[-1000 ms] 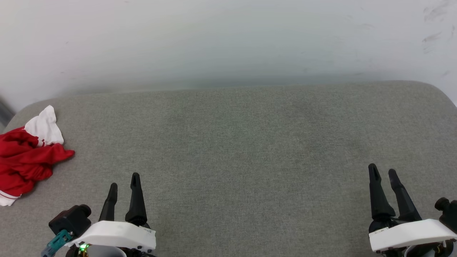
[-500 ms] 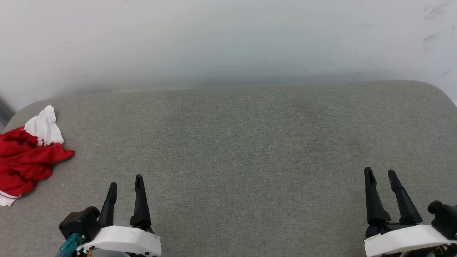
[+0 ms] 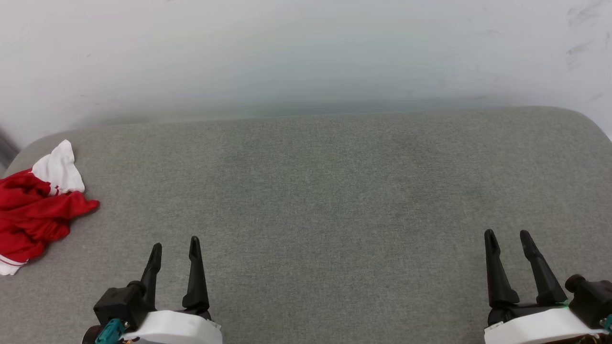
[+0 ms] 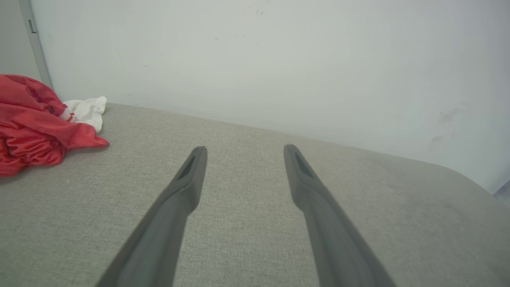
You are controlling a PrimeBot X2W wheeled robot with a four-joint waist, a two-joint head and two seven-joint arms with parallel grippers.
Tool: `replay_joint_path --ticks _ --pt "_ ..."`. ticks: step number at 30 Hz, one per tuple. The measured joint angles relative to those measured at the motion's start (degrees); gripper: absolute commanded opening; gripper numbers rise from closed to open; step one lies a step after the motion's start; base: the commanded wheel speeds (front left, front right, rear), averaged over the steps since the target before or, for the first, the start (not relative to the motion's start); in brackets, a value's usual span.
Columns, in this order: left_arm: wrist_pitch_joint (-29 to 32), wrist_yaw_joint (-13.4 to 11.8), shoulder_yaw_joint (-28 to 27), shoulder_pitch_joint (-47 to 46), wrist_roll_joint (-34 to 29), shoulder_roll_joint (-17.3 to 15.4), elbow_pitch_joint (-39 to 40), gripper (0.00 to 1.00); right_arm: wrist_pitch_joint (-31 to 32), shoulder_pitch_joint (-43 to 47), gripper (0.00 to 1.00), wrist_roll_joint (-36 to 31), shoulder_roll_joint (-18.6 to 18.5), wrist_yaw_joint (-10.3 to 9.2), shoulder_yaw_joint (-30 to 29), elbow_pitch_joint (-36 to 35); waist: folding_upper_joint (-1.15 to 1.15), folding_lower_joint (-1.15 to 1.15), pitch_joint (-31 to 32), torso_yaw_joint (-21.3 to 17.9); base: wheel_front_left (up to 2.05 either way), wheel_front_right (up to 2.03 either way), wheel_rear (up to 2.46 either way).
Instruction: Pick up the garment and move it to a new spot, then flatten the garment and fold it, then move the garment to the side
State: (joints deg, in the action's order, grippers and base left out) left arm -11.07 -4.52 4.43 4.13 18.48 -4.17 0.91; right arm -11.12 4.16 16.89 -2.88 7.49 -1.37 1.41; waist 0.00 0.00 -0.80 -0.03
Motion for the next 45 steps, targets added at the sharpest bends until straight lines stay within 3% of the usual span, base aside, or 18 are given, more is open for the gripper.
replay_joint_path --ticks 31,45 --pt "-3.35 2.02 -1.43 1.54 -12.84 1.18 -1.33 1.0 -3.48 2.03 1.0 -10.76 0.0 0.01 0.1 -0.91 0.0 0.0 -0.16 -0.17 0.0 0.0 0.0" --pt "-3.85 2.5 -1.96 1.81 -12.57 1.23 -2.86 1.0 -3.96 2.69 1.0 -10.81 -0.01 0.01 -0.05 -0.38 0.0 0.0 -0.05 -0.18 0.0 0.0 0.0"
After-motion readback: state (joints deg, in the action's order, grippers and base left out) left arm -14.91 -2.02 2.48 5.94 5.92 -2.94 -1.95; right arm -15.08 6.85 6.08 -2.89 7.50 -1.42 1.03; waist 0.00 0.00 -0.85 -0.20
